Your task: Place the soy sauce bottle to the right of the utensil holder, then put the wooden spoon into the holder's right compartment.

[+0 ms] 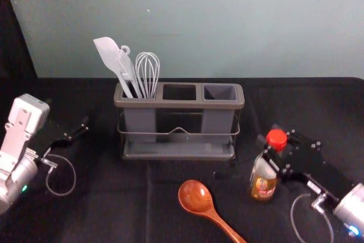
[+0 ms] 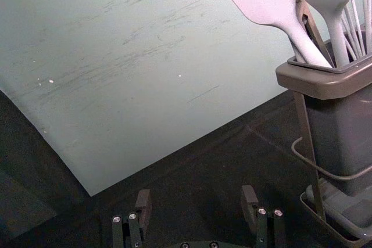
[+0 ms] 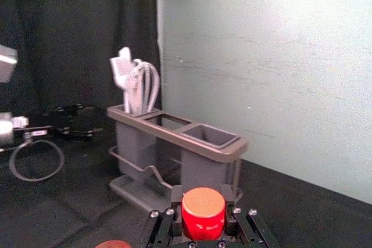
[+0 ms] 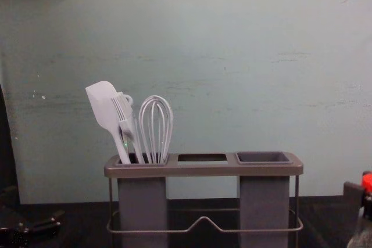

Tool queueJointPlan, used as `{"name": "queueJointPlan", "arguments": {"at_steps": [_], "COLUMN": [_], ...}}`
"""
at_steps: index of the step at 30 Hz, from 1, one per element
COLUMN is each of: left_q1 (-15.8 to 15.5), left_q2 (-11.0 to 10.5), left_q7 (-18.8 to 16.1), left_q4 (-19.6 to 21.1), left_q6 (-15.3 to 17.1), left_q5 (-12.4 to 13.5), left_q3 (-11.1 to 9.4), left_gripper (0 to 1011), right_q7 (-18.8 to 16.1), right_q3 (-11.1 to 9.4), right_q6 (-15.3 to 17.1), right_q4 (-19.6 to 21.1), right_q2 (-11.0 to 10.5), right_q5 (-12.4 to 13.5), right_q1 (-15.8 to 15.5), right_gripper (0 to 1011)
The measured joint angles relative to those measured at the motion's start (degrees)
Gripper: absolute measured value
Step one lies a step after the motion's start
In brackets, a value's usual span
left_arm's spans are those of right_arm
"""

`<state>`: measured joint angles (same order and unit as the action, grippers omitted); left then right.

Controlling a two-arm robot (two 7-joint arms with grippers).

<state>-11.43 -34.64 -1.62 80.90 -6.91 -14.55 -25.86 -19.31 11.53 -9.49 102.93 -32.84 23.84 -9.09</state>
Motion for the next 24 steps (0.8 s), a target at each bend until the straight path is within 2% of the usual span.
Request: {"name": "queueJointPlan", "arguments": {"at_steps": [8,17,24], "left_q1": [0.0,0.0,0.0], "left_q2": [0.0,0.0,0.0], "left_q7": [0.0,0.0,0.0], "left_q4": [0.0,0.0,0.0], "left_q6": [0.0,0.0,0.0], "left_q5": [0.0,0.0,0.0], "left_q3": [0.0,0.0,0.0], "left_gripper": [1011,1011,1011], "right_q7": [-0.5,-3.6,-4.6], "right_q3": [-1.2,-1.2,-0.8], "right_q6": [0.5,-0.2,-0.1], "right_q4": [-3.3,-9.6,-14.0], "right_q2": [1.5,4.4,6.4], "right_q5": [-0.1,0.9,-0.3], "right_q1": [3.6,9.4,13.8], "right_gripper": [381,381,382]}}
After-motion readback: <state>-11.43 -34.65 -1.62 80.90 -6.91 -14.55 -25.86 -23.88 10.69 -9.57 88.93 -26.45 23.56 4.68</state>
